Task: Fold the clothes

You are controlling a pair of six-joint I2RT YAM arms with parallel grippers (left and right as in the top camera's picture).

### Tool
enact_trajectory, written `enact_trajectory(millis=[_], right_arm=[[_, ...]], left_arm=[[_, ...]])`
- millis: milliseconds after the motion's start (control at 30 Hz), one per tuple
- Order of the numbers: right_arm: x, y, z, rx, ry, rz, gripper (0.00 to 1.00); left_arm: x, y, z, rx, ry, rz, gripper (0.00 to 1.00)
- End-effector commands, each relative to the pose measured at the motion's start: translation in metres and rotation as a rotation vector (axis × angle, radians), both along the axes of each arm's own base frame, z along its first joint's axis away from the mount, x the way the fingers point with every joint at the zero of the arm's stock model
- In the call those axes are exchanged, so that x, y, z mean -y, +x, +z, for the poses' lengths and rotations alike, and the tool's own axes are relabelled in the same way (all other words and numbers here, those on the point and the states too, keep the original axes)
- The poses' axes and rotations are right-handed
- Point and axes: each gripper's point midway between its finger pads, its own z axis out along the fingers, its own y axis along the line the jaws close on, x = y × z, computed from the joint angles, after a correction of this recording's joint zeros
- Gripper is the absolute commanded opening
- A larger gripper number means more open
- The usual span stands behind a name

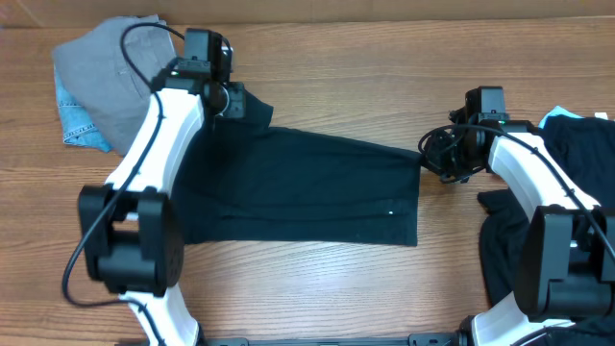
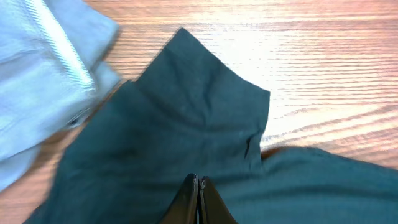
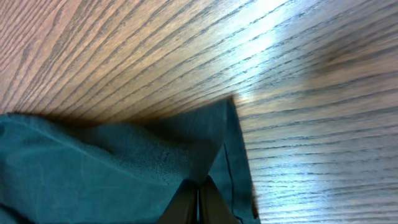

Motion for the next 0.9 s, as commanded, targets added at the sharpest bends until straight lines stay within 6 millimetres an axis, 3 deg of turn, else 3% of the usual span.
enact_trajectory(millis=[0, 133, 233, 333, 467, 700, 767, 867], right_arm=[[0.007, 0.010, 0.022, 0.078, -0.021, 0.018, 0.04], [0.007, 0.009, 0.022, 0.074, -0.021, 0.018, 0.04], [0.007, 0.004, 0.020, 0.049, -0.020, 0.017, 0.04], [0.006, 0.001, 0.019, 0.036, -0.019, 0.018, 0.04], [0.006, 0.000, 0.019, 0.033, -0.019, 0.018, 0.04], [0.006, -0.001, 0.019, 0.026, -0.019, 0.018, 0.04], [0.006, -0.001, 0.019, 0.026, -0.019, 0.018, 0.04], [0.006, -0.002, 0.019, 0.025, -0.019, 0.019, 0.04]], left_arm=[[-0.007, 0.001, 0.026, 0.053, 0.038, 0.020, 0.10], [0.007, 0.014, 0.010, 0.062, -0.017, -0.025, 0.40], [0.014, 0.026, -0.018, 0.050, -0.024, -0.045, 0.49], [0.016, 0.037, -0.050, 0.035, -0.021, -0.043, 0.52], [0.018, 0.051, -0.079, 0.049, -0.022, -0.043, 0.54], [0.018, 0.064, -0.103, 0.071, -0.017, -0.039, 0.59], [0.017, 0.062, -0.113, 0.053, -0.015, -0.039, 0.56], [0.017, 0.057, -0.131, 0.016, -0.012, -0.039, 0.38]])
